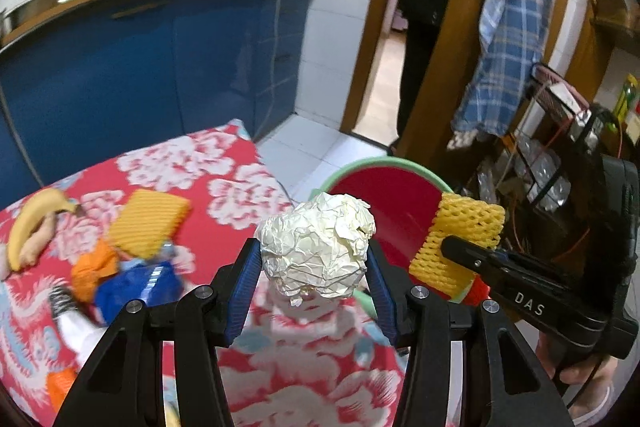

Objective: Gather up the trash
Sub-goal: 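Carry the paper ball and yellow foam net over the red bucket with both tools, then open both tools to drop the paper ball and foam net into the bucket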

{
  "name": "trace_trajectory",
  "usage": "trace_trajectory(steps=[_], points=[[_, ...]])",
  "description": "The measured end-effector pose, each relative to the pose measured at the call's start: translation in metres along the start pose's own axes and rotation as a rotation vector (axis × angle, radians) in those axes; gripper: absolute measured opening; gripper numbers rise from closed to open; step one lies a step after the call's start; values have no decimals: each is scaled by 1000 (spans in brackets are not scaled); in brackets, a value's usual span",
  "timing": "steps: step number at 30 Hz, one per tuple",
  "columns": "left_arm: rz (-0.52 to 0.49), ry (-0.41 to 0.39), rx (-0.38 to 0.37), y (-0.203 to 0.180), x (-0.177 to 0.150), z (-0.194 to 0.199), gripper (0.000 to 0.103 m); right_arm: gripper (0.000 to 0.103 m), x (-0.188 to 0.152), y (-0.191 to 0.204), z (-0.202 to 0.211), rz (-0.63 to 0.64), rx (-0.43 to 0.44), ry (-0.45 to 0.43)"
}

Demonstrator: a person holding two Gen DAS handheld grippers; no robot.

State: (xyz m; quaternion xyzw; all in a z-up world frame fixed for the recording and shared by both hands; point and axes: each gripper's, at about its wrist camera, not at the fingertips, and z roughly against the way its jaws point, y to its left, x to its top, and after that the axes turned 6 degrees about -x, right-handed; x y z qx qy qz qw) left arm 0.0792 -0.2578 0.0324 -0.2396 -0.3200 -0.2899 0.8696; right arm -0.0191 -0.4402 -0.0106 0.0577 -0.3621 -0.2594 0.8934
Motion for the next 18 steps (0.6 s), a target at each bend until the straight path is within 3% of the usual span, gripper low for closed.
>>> trace_trajectory(steps=[14, 18], points=[[-15, 96, -46, -26, 1, -77, 57, 17, 1, -59, -31, -121, -56, 52], [-20, 118, -37, -27, 0, -88, 63, 18, 2, -66, -32, -139, -63, 53]])
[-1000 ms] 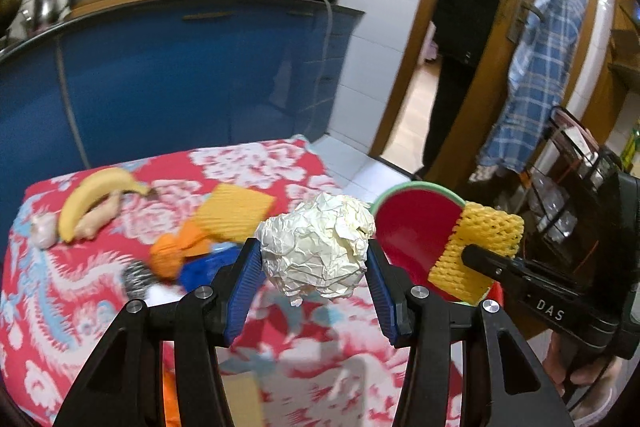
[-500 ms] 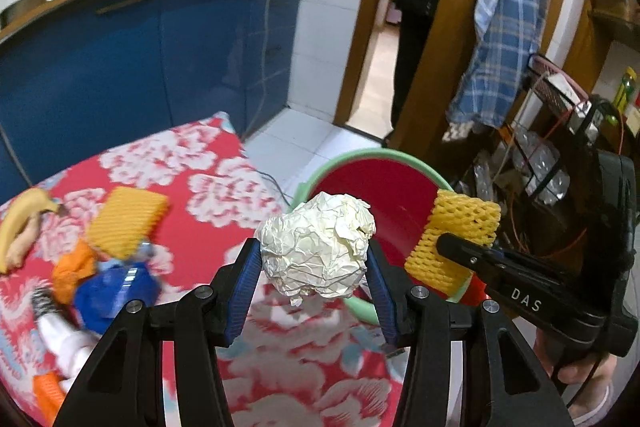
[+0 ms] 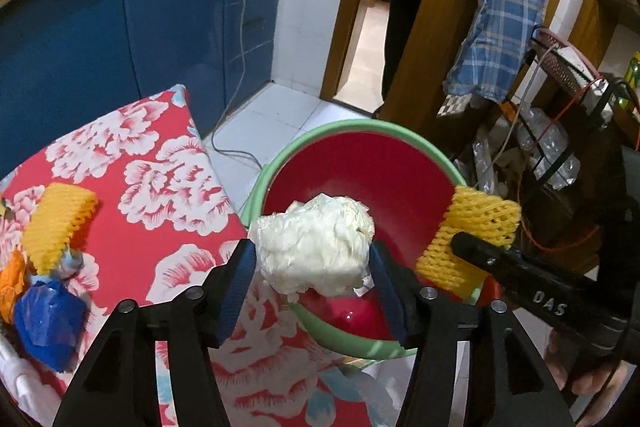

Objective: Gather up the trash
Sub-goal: 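Open both tools to drop the paper ball and foam net into the bucket, then move both open tools back over the table items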

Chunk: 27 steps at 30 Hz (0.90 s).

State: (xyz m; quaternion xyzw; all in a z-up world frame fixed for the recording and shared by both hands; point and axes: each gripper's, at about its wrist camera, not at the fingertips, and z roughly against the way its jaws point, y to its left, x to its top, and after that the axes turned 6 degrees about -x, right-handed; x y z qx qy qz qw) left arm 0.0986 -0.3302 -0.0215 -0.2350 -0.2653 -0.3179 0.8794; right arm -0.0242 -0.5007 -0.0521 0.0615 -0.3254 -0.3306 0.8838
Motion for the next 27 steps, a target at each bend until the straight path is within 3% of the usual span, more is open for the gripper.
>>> trace_trajectory(steps=[2, 4, 14, 27], points=[[-7, 4, 14, -1, -1, -2, 67, 35, 0, -2, 2, -4, -12, -9], [-11, 2, 21, -1, -2, -2, 68, 43, 0, -3, 5, -9, -24, -27], [23, -16, 17, 6, -4, 15, 69, 44, -2, -2, 23, -11, -20, -56], [60, -87, 40, 15, -19, 77, 69, 48, -24, 15, 68, 4, 8, -82]])
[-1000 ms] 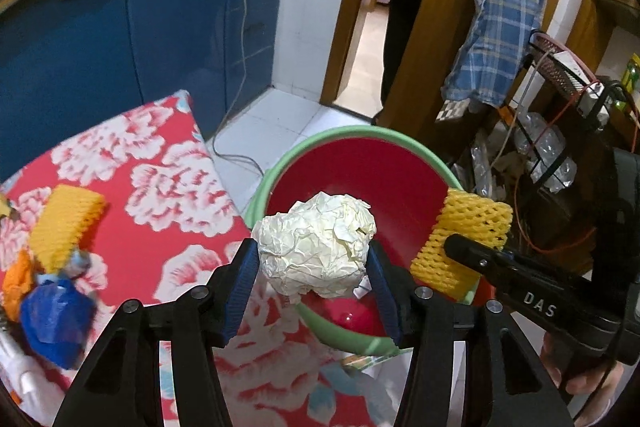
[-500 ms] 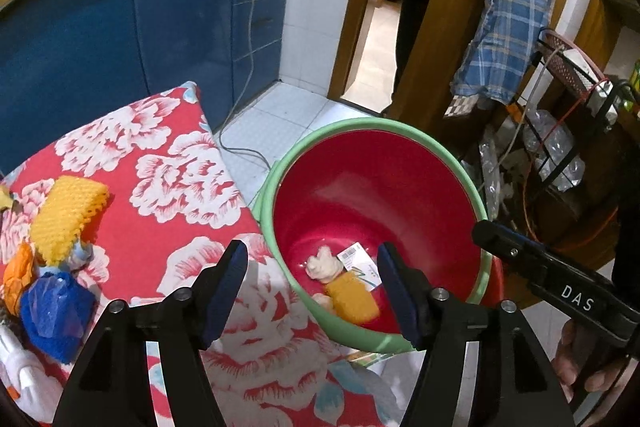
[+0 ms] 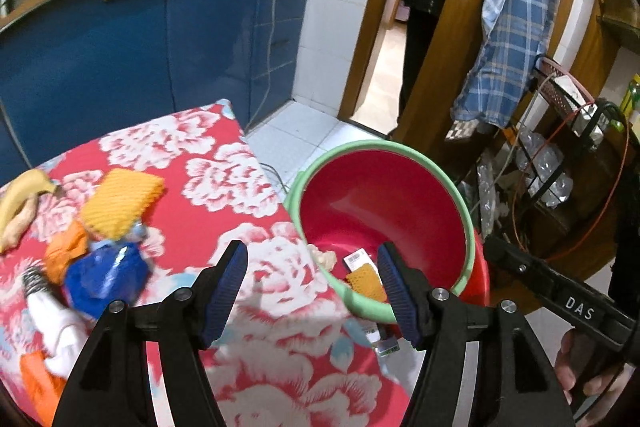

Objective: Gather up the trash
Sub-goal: 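Move both open tools back over the table items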

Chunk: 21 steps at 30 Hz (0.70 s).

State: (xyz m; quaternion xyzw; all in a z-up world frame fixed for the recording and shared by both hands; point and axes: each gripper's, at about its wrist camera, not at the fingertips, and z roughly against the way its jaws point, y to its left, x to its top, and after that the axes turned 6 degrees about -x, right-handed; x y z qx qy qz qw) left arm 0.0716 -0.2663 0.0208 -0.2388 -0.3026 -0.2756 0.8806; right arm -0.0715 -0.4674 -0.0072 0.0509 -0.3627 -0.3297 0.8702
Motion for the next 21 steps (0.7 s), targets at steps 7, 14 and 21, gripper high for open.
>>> trace_trajectory(steps=[7, 14, 21], points=[[43, 6, 45, 19, -15, 33, 69, 51, -19, 28, 19, 56, 46, 1], [89, -9, 107, 42, -36, 67, 69, 53, -38, 55, 26, 107, 98, 19], [147, -32, 172, 73, -54, 95, 69, 53, -54, 82, 27, 161, 139, 42]])
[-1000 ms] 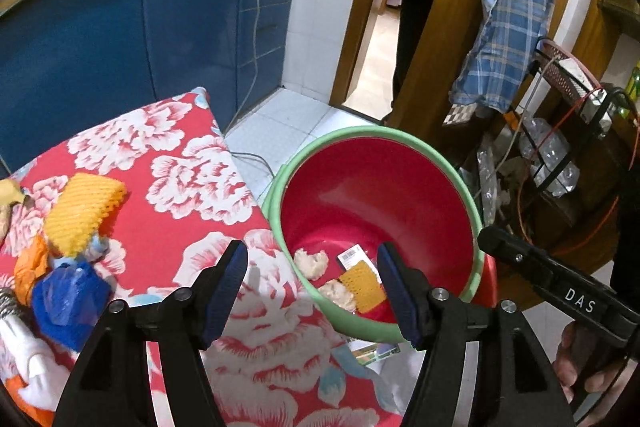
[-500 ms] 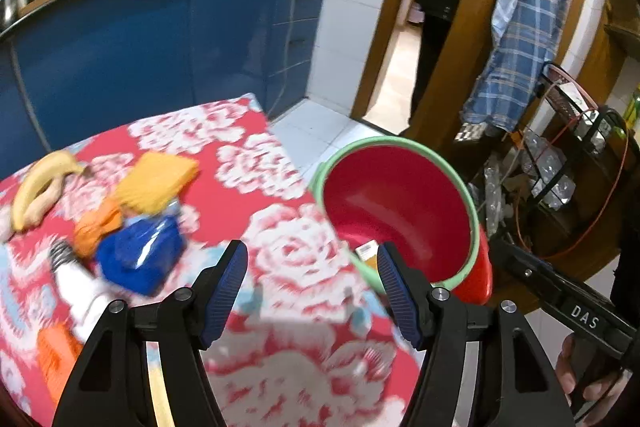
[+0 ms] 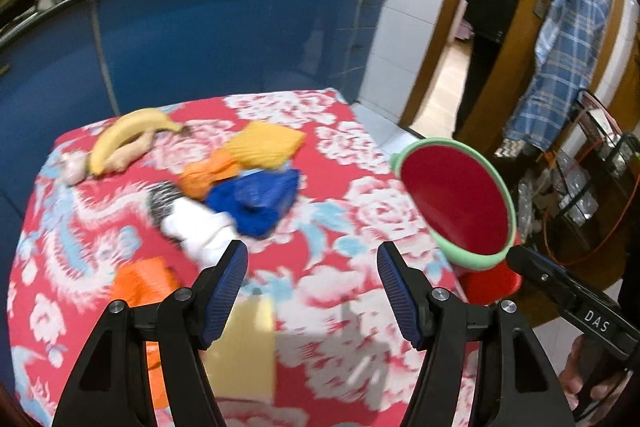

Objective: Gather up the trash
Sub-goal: 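Move both open tools back over the table items, then grasp the orange rubber glove with the left tool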

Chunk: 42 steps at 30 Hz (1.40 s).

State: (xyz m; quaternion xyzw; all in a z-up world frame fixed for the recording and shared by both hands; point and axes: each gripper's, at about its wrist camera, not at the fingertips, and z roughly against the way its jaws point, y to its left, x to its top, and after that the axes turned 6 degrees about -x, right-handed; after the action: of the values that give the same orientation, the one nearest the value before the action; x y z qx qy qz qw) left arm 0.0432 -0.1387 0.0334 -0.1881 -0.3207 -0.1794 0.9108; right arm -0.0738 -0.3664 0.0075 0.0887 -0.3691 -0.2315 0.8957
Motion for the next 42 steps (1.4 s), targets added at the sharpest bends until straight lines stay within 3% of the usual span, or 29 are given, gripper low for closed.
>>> trace_trajectory(steps=[19, 28, 34, 38, 39, 41, 42], points=[[184, 23, 224, 110, -44, 14, 71, 53, -26, 76, -23, 143, 65, 79], [230, 78, 208, 126, -60, -1, 72, 53, -38, 99, -40, 188, 77, 130], [273, 59, 174, 135, -64, -8, 72, 53, -43, 110, -50, 202, 84, 158], [306, 49, 128, 139, -66, -11, 58, 53, -47, 115, -57, 202, 86, 183], [307, 47, 113, 139, -66, -11, 46, 53, -48, 116, -58, 200, 87, 186], [313, 47, 76, 139, -66, -13, 32, 53, -49, 120, -61, 202, 89, 193], [310, 47, 74, 140, -66, -13, 18, 53, -51, 123, -63, 205, 92, 198]])
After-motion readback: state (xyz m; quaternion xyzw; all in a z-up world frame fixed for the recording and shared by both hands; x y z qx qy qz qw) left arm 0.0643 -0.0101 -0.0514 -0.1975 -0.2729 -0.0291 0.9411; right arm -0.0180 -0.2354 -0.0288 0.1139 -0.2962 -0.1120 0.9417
